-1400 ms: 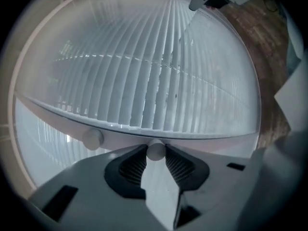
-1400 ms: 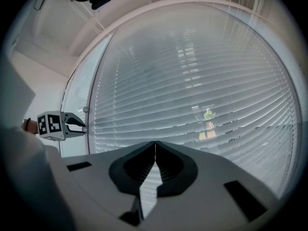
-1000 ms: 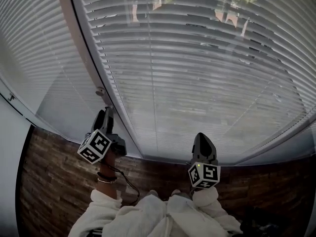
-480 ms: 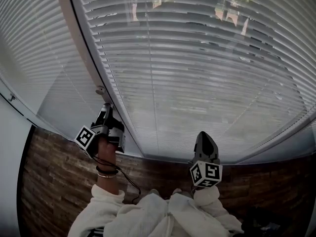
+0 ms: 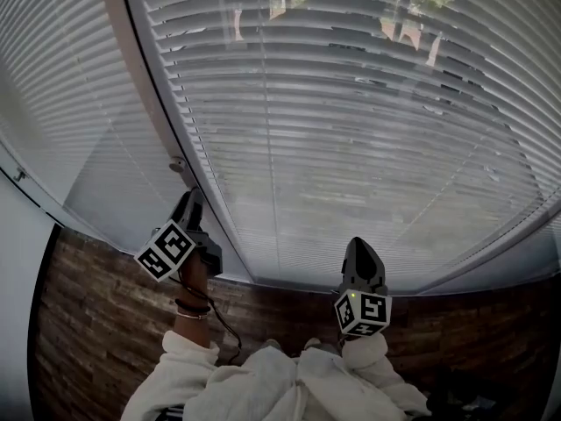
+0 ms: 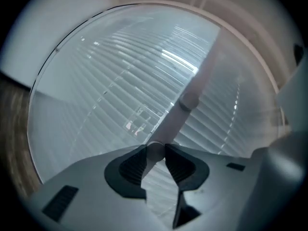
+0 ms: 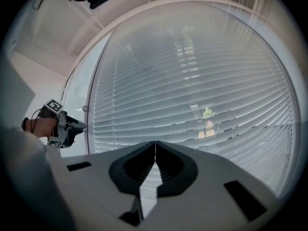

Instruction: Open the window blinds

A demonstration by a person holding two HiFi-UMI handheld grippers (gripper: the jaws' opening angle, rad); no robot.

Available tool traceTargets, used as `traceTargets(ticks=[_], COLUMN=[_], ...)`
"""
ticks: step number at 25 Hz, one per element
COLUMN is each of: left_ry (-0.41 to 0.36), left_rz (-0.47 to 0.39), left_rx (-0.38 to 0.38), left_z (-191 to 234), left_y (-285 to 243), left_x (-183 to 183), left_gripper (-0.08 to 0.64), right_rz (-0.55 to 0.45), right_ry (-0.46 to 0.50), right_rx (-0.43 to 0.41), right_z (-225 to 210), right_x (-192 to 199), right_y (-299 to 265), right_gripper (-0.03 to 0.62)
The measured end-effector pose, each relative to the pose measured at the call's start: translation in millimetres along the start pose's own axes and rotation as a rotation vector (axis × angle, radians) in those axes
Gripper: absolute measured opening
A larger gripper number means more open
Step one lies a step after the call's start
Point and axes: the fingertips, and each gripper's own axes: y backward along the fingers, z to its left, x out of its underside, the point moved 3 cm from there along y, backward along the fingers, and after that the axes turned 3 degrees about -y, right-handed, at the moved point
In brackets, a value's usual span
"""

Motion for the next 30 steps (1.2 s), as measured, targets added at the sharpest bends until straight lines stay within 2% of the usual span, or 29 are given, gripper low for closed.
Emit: traceTargets(ticks=[2, 4, 10, 14, 21, 30], left_ry=[-0.186, -0.332, -0.738, -0.966, -1.316, -1.609], left_rz=[0.018, 0.047, 0.134, 0.15, 0.17, 0.164], left_rx=[-0.062, -0.106, -0.188, -0.225, -0.28, -0.318], left_z=[-2.6, -5.9, -10.2, -10.9, -11.2, -11.4], left_y=[1.6, 2.2, 4.7, 0.7, -3.6, -4.5], left_x=[-4.2, -3.8, 8.8, 6.5, 10.7, 16.2], left_gripper=[0.121, 0.121, 0.121, 0.122, 0.121, 0.121], right_rz=[-0.002, -0.004, 0.0, 0.002, 0.006, 0.005], right_ry=[0.0, 0.001, -0.003, -0.001, -0.003, -0.003], right_rx=[0.002, 0.003, -0.002, 0.001, 0.007, 0.003], right_z=[-1.5, -2.0, 0.2, 1.5, 4.0, 8.2], right_x=[-1.9, -2.3, 6.4, 3.8, 4.5, 7.3], right_y=[-0.4, -1.1, 1.8, -1.5, -7.1, -9.7], right_gripper=[0.012, 0.012, 0.012, 0.012, 0.012, 0.011])
